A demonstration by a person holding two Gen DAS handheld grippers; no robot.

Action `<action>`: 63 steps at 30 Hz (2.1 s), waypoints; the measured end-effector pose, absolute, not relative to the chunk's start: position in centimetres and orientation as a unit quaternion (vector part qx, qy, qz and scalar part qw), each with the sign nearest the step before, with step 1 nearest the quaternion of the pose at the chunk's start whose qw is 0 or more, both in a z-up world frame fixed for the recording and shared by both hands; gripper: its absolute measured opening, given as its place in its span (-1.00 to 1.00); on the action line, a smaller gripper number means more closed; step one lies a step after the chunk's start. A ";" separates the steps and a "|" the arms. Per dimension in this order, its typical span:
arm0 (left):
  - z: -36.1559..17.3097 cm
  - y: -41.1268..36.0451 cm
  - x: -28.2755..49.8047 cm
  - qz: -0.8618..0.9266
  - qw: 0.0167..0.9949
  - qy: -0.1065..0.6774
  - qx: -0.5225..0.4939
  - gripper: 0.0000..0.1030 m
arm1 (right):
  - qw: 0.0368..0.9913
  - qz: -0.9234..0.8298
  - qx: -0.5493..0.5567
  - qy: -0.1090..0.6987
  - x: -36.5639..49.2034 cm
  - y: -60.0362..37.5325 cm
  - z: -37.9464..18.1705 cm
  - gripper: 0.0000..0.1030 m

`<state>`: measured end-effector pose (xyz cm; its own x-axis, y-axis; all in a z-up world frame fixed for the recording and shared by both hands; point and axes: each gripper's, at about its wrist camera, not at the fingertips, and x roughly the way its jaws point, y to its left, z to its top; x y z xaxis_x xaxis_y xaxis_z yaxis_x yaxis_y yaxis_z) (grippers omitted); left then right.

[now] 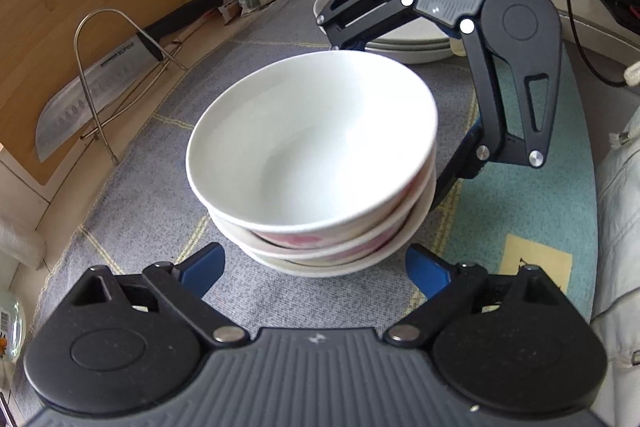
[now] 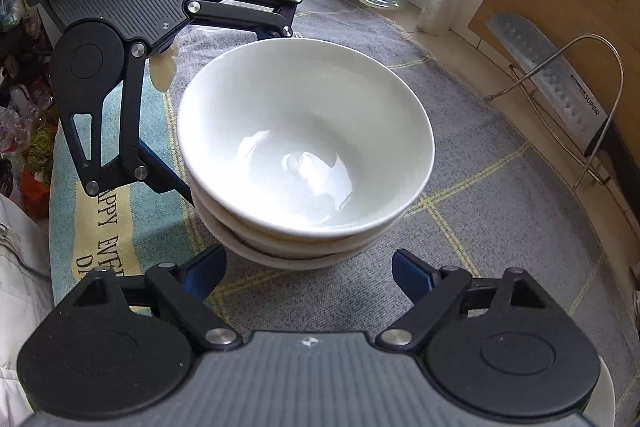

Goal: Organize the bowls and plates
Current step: 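Grasp the stacked bowls by the rim with both tools, then lift the stacked bowls with both tools off the towel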

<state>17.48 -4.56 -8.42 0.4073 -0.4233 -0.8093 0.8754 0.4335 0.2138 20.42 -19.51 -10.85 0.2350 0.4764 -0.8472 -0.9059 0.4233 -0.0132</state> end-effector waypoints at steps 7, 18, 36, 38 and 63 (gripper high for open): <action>-8.0 -5.1 18.5 -0.460 0.746 0.346 0.334 0.78 | 0.726 0.492 -0.265 0.400 21.6 -19.4 -10.4 0.78; -8.0 -5.2 19.5 -0.475 0.735 0.363 0.318 0.76 | 0.719 0.506 -0.257 0.400 21.7 -19.3 -10.7 0.70; -7.6 -5.4 19.0 -0.481 0.732 0.359 0.323 0.75 | 0.717 0.501 -0.262 0.407 21.4 -19.1 -10.4 0.66; -7.4 -5.4 19.0 -0.481 0.732 0.360 0.320 0.75 | 0.718 0.501 -0.263 0.405 21.3 -19.2 -10.2 0.66; -3.4 -9.8 18.3 -0.514 0.728 0.308 0.333 0.75 | 0.750 0.455 -0.274 0.395 19.4 -24.2 -5.1 0.66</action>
